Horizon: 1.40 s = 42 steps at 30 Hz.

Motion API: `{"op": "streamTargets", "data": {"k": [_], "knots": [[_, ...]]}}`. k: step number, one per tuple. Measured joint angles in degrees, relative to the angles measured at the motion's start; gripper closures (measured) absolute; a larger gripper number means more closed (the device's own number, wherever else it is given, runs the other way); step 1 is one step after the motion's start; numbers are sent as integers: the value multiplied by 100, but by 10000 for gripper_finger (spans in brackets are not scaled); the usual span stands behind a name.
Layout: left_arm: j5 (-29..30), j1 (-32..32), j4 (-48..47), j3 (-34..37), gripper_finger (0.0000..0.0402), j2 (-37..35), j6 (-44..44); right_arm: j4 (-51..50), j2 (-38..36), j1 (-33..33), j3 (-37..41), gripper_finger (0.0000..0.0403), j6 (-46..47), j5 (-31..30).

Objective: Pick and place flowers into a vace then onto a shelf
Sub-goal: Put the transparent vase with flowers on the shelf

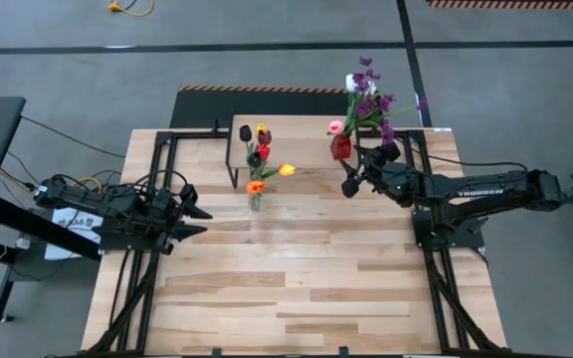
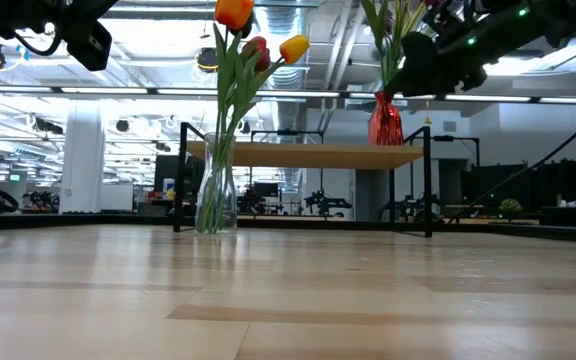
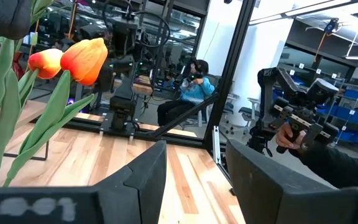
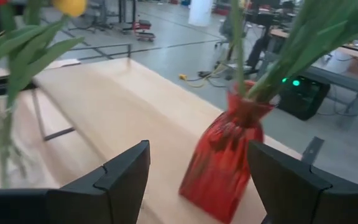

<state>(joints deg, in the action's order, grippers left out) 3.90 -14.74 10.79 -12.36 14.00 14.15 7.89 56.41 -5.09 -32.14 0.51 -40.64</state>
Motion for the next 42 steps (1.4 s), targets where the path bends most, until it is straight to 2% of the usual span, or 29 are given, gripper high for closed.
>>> {"op": "streamTargets", "data": {"k": [6,11,15,19,25,30,36,42], "knots": [[0,-1,0,0,246,-1,-1,-420,-197,491,0,142,31,-7],[0,-2,0,0,246,0,-19,-1180,-365,1034,0,142,487,4],[-2,0,-11,0,246,0,-137,-1745,-409,1760,0,142,961,182],[-44,0,-246,0,246,71,-327,-1549,-379,2622,202,143,1457,318],[-172,-2,-321,0,246,602,-609,-314,2,3773,800,143,2157,100],[-173,-2,-110,0,246,1246,-645,1090,671,4484,1238,143,2306,-586],[-58,-2,464,0,246,2024,-895,2142,1670,4929,1357,143,2308,-1171],[652,-2,634,0,246,2552,-1276,3082,2569,5084,1357,143,2310,-1368]]}}
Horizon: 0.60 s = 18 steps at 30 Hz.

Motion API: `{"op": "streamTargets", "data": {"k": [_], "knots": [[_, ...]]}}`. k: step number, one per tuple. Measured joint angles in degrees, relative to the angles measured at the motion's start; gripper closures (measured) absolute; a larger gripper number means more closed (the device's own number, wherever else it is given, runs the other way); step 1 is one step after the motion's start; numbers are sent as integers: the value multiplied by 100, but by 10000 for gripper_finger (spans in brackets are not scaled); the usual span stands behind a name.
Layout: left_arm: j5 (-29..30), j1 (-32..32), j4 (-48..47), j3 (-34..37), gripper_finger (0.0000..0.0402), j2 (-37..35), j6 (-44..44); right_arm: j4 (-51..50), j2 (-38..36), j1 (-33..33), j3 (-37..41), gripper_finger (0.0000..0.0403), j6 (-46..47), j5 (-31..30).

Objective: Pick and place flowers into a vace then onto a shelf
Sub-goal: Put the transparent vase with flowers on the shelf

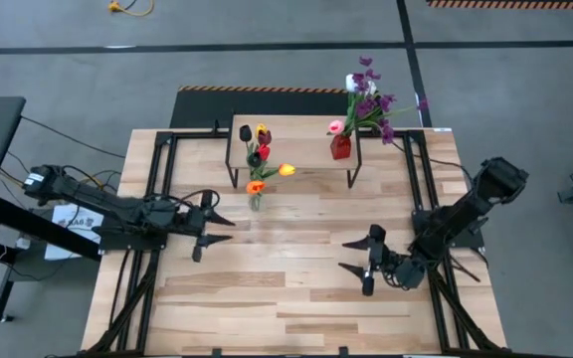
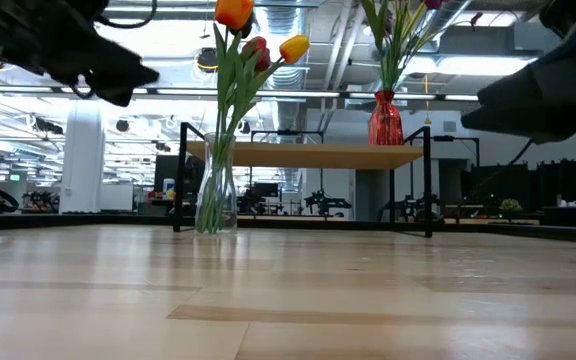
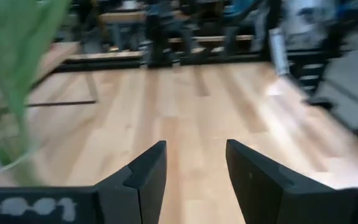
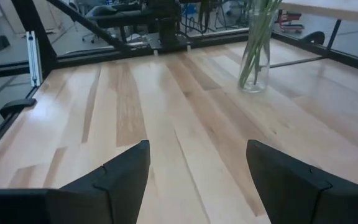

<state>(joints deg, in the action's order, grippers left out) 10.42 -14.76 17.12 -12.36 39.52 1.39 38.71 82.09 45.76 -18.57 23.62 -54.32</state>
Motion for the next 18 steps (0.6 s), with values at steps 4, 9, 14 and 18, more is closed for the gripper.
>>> {"op": "streamTargets", "data": {"k": [4,9,14,18], "knots": [[806,0,25,0,246,238,-31,463,426,-2,-2,143,-1,-1],[1838,0,45,0,246,537,-276,829,759,-15,-2,143,-2,-25],[2550,0,91,0,246,648,-500,856,821,-15,-2,143,-2,-25],[2638,4,471,0,246,646,-232,860,821,-17,-2,143,-2,-25]]}}
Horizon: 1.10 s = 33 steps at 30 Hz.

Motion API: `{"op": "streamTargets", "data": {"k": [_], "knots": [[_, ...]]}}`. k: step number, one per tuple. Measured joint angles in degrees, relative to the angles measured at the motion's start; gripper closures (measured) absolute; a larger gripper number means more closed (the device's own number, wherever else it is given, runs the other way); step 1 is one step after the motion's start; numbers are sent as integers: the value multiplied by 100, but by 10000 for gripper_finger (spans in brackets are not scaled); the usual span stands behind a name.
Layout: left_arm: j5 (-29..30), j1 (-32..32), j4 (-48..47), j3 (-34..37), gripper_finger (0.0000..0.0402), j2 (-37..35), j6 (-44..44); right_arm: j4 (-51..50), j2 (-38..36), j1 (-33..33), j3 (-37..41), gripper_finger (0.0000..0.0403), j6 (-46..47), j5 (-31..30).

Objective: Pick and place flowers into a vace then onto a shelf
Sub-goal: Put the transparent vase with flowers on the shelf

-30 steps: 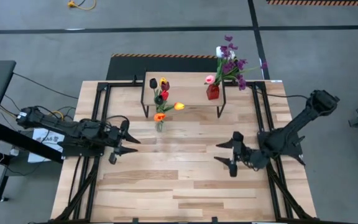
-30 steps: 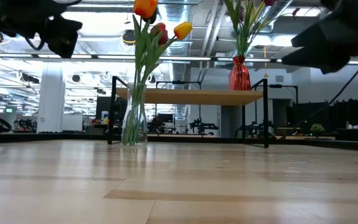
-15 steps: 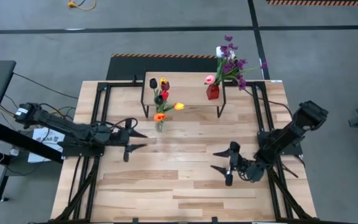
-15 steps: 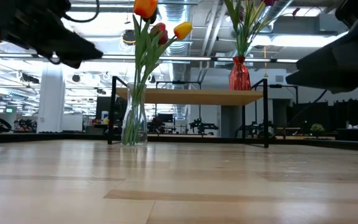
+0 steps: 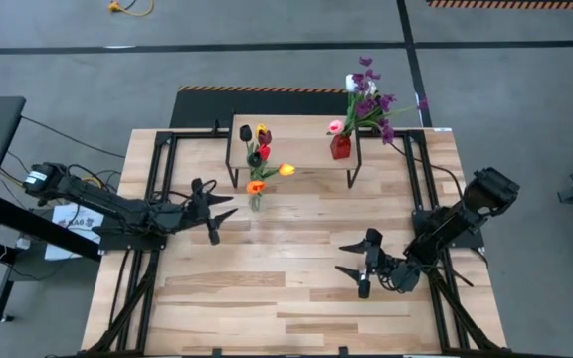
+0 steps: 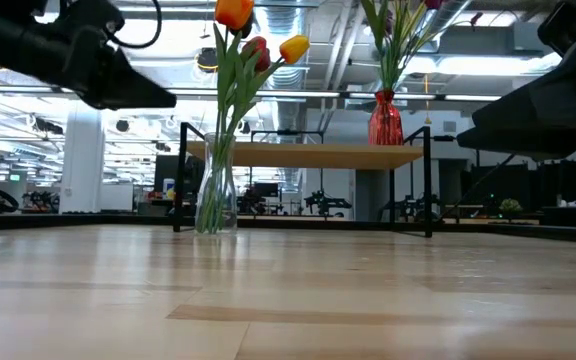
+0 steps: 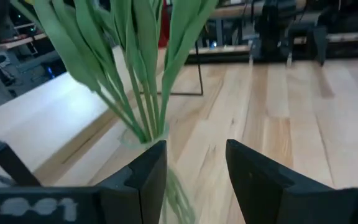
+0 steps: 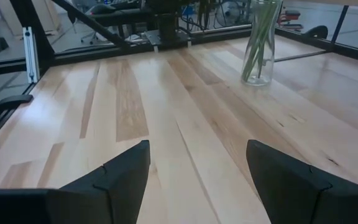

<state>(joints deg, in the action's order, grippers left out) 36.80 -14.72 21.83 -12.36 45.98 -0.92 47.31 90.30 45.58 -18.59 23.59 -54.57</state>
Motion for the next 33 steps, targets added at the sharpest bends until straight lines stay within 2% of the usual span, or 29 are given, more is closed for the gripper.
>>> {"op": "streamTargets", "data": {"k": [6,15,19,28,33], "knots": [[-181,-2,-168,0,230,7,107,69,0,0,-2,143,0,0],[71,6,-204,0,144,19,340,145,0,0,-4,143,-7,22],[75,7,-122,0,121,262,634,142,0,0,-4,143,-9,24],[356,9,1052,0,116,1274,529,118,0,4,-4,143,-18,40],[460,150,1244,0,116,1537,571,118,-2,4,-4,143,-20,46]]}}
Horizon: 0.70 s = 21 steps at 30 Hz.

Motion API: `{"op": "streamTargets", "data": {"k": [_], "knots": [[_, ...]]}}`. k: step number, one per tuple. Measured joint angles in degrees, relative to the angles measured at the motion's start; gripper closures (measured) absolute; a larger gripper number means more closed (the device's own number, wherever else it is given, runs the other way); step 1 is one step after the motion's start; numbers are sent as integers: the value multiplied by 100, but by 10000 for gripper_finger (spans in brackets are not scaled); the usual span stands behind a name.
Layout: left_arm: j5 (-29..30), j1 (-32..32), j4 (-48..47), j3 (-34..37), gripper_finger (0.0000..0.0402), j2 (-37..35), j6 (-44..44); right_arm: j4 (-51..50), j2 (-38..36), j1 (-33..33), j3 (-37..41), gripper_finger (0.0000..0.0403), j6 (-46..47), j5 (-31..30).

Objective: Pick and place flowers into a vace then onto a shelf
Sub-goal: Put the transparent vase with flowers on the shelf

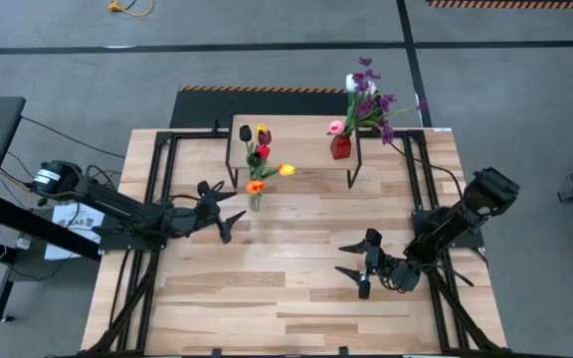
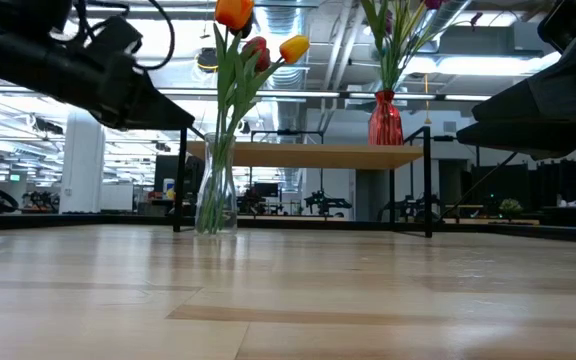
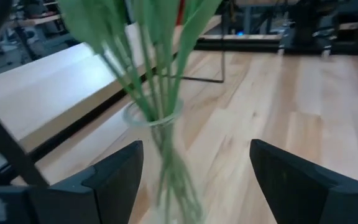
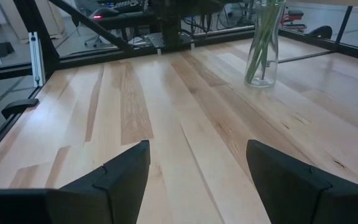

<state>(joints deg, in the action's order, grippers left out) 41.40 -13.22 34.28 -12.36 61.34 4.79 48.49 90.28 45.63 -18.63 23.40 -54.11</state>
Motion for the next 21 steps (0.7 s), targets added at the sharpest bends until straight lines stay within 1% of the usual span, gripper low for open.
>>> {"op": "streamTargets", "data": {"k": [7,11,17,21], "knots": [[12,349,13,0,116,405,176,2,0,11,0,143,0,2],[10,499,273,0,116,632,184,2,0,11,0,143,0,0],[-383,680,780,0,116,965,57,2,0,11,0,143,2,2],[-414,824,888,0,116,1149,51,0,0,11,0,143,1,2]]}}
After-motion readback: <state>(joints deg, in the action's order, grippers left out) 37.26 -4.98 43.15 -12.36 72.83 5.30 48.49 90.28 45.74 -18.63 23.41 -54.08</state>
